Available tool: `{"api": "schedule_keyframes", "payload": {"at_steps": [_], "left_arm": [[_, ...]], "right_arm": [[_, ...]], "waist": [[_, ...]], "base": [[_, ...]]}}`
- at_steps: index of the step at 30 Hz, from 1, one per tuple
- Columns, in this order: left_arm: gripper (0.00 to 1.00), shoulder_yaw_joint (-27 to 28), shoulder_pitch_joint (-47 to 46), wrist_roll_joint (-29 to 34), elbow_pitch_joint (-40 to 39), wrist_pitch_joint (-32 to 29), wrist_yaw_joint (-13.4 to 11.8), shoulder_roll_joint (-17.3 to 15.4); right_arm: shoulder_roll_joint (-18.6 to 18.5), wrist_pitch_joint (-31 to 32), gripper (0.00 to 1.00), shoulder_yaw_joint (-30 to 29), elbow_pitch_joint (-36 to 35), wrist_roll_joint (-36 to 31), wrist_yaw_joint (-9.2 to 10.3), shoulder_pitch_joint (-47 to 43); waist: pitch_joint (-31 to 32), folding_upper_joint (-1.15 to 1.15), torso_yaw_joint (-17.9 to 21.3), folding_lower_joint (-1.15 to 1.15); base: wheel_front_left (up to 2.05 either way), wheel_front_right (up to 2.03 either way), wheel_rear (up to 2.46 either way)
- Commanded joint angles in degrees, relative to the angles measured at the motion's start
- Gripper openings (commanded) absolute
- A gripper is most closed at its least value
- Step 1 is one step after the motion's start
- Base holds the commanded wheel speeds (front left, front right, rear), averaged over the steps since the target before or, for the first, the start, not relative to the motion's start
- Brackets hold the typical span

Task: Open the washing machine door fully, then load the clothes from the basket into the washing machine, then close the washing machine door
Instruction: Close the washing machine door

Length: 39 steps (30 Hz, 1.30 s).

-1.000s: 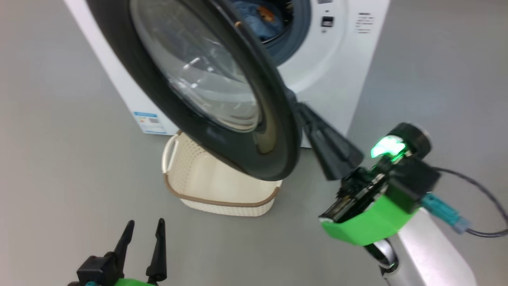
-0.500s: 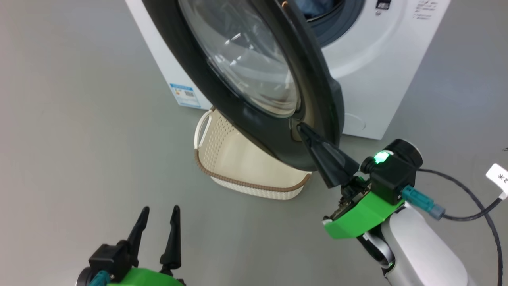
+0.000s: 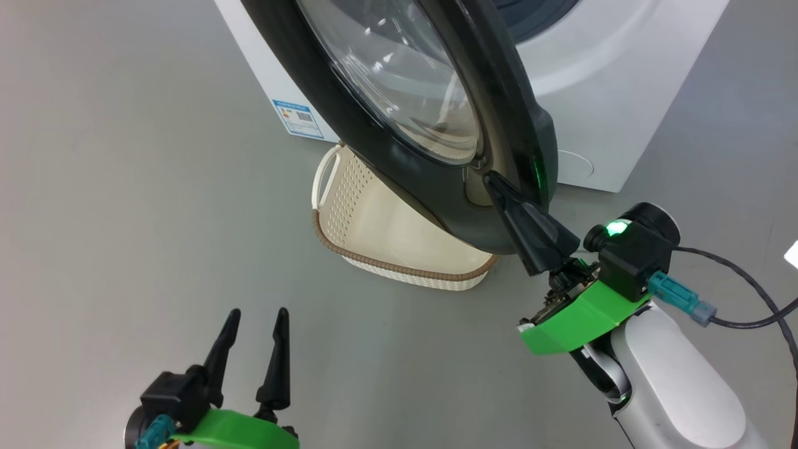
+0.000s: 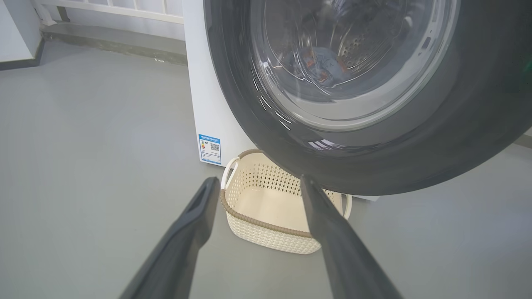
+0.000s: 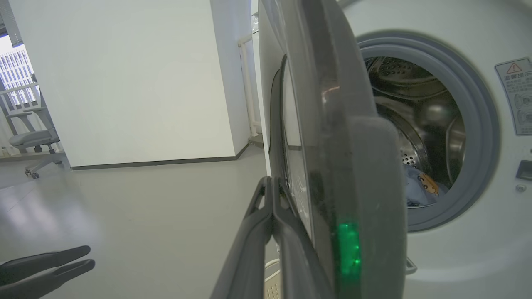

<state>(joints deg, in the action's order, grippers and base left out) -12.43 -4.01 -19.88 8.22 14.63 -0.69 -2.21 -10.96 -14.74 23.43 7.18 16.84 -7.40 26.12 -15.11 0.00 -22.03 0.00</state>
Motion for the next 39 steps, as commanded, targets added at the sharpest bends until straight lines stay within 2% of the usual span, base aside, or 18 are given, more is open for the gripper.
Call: {"api": "schedule_keyframes", "payload": {"at_steps": [1,20,31,39], "left_arm": [[1.00,1.5,-2.0,-0.7,-1.6,0.4,-0.3,-0.7],[1.00,-0.9,-2.8,-2.4,-3.9,0.4,-1.4,-0.7],[1.00,-4.5,-4.4,-5.3,-7.8,0.4,-3.5,-0.7],[1.00,-8.2,-5.7,-7.6,-12.3,0.4,-5.3,-0.7]], "right_arm": [[0.6,-0.3,0.00,0.6,-1.2,0.4,-0.09,1.5],[-2.6,-0.3,0.00,-2.3,-1.2,1.0,-0.09,4.3],[-6.9,-0.3,0.00,-4.9,-1.8,1.7,-0.09,9.9],[-11.6,-0.3,0.00,-5.4,-1.7,2.6,-0.09,16.5]], "waist": [[-0.5,0.00,0.2,0.00],[-5.3,0.00,0.1,0.00],[-11.8,0.00,-1.4,0.00],[-17.6,0.00,-2.5,0.00]], "base": [[0.00,0.00,0.00],[0.00,0.00,0.00],[0.00,0.00,0.00],[0.00,0.00,0.00]]}}
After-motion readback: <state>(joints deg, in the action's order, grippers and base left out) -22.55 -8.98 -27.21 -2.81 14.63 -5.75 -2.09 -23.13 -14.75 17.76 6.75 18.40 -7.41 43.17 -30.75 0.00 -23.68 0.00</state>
